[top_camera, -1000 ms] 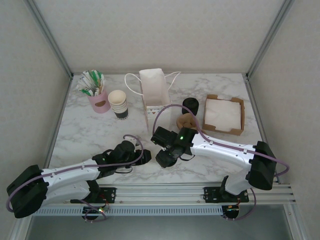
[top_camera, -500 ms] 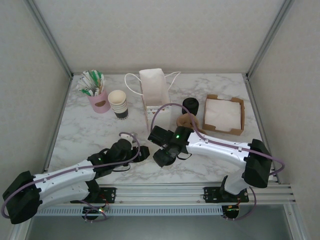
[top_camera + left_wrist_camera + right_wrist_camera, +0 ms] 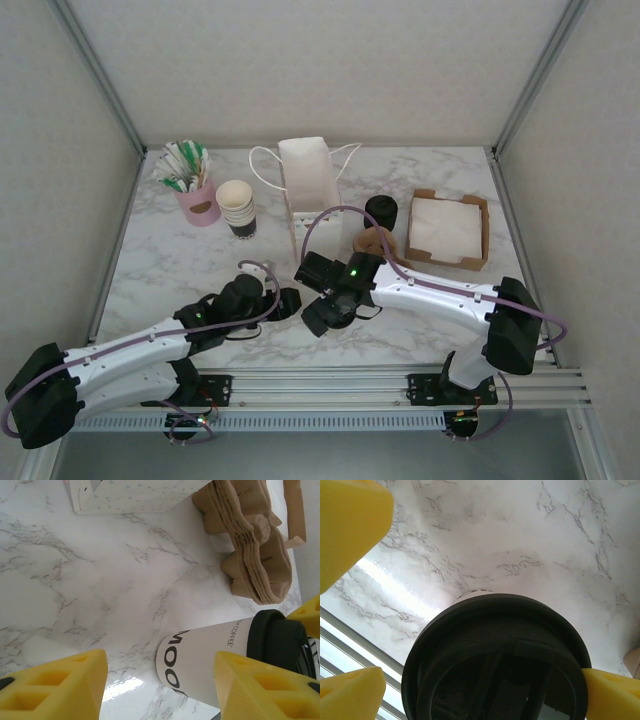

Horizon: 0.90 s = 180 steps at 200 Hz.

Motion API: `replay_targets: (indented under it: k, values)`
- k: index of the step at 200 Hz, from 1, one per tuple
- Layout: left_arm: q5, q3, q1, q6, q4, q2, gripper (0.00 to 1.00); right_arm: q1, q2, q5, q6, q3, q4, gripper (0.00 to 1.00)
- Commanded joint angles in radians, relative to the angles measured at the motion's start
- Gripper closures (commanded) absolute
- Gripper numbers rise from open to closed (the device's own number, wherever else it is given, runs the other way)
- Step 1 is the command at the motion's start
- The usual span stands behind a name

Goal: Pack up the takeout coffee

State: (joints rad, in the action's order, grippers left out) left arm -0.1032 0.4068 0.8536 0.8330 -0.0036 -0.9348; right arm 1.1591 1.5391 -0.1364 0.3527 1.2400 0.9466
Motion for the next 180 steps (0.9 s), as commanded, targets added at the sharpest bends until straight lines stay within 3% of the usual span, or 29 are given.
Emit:
replay_targets:
  k: [1, 76, 125, 163, 180]
  values:
    - [0.030, 0.047, -0.011, -0.028, -0.027, 0.008, 0.41, 0.001, -0.043, -0.019, 0.014, 0.008, 0.028, 0.01]
    - [-0.040, 0.097, -0.013, -0.051, -0.069, 0.002, 0.47, -0.038, -0.182, 0.030, 0.055, -0.045, -0.005, 0.02]
    - [-0.220, 0.109, -0.007, -0.057, -0.019, -0.044, 0.52, -0.124, -0.312, 0.161, 0.105, -0.183, -0.079, 0.23]
    - [-0.236, 0.098, -0.005, -0.061, -0.024, -0.071, 0.61, -0.164, -0.358, 0.192, 0.127, -0.247, -0.090, 0.42]
    - [-0.247, 0.090, -0.006, -0.060, -0.014, -0.085, 0.62, -0.178, -0.372, 0.197, 0.132, -0.265, -0.091, 0.44]
